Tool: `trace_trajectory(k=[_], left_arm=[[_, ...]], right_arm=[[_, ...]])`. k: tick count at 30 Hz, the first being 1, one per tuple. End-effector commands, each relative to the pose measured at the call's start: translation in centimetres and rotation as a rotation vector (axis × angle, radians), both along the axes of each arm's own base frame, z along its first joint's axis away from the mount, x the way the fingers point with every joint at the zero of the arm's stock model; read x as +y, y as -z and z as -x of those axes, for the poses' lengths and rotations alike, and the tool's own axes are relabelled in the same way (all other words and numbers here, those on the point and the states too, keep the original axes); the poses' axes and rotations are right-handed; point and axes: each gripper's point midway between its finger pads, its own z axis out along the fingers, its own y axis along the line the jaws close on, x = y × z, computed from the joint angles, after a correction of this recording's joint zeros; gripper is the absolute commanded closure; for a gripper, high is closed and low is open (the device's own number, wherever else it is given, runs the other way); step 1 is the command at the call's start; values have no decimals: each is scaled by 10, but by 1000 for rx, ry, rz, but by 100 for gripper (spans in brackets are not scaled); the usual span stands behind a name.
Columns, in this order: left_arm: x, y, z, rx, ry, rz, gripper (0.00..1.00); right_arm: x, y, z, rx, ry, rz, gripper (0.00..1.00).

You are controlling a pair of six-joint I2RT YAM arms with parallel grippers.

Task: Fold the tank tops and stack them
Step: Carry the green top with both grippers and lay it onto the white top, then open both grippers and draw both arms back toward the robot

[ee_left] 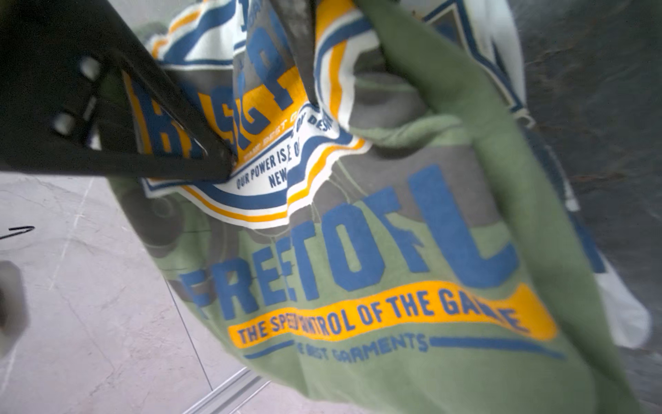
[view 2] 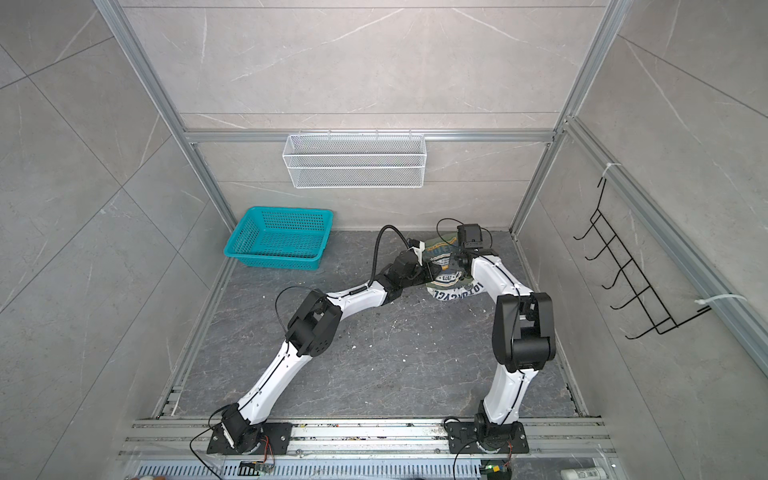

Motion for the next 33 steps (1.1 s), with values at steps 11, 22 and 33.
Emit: trace_trajectory(k=[11, 22, 33], left_arm=[[11, -21, 9, 56, -48, -61, 50], [46, -71, 22, -13, -37, -100, 40], [100, -82, 48, -81, -45, -188, 38]], right_arm=[[-54, -1, 7, 30, 219, 66, 19], [-9, -10, 21, -30, 122, -212, 19], [28, -35, 57, -123, 22, -264, 17]])
